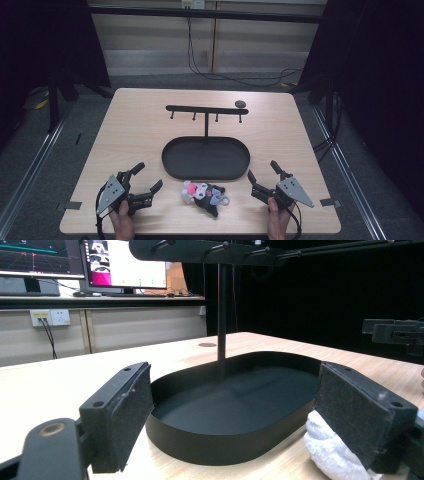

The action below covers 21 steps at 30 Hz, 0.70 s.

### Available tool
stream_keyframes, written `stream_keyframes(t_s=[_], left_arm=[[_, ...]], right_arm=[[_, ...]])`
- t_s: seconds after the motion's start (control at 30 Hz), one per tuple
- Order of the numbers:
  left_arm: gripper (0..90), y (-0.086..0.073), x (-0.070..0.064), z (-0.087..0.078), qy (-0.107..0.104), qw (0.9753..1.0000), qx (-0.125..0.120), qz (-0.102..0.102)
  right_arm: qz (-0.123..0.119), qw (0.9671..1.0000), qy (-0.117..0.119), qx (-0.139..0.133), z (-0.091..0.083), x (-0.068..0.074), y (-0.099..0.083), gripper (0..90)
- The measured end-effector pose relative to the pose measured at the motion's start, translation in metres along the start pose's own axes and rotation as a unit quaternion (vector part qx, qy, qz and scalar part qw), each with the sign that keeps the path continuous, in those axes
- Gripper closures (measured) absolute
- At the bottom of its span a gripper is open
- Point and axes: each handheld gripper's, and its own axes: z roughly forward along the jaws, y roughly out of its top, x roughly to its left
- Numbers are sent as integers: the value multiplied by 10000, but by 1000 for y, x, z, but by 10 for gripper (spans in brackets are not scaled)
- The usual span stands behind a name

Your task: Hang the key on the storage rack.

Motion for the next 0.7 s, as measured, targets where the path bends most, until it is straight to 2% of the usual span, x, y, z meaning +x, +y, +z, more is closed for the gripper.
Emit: stream_keyframes(t_s=[0.1, 0.2, 0.27, 0.47, 0.6, 0.7], left_arm=[[153, 0, 0, 0, -9, 10000, -8, 4], [153, 0, -1, 1, -11, 10000, -11, -25], [153, 0, -1, 1, -40, 10000, 19, 49], [153, 0, -1, 1, -51, 10000, 20, 52], [153, 0, -1, 1, -50, 10000, 25, 56], [153, 0, -1, 1, -46, 10000, 26, 53]], right_arm=[[-73, 9999, -70, 39, 1, 1, 0, 128], [89, 9999, -111, 51, -1, 0, 0, 129], [135, 9999, -83, 56, -1, -1, 0, 130], [-73, 9999, -1, 118, 0, 3, 1, 130], [-40, 9996, -1, 289, 3, 2, 2, 151], [-159, 9981, 113, 584, 5, 6, 4, 195]])
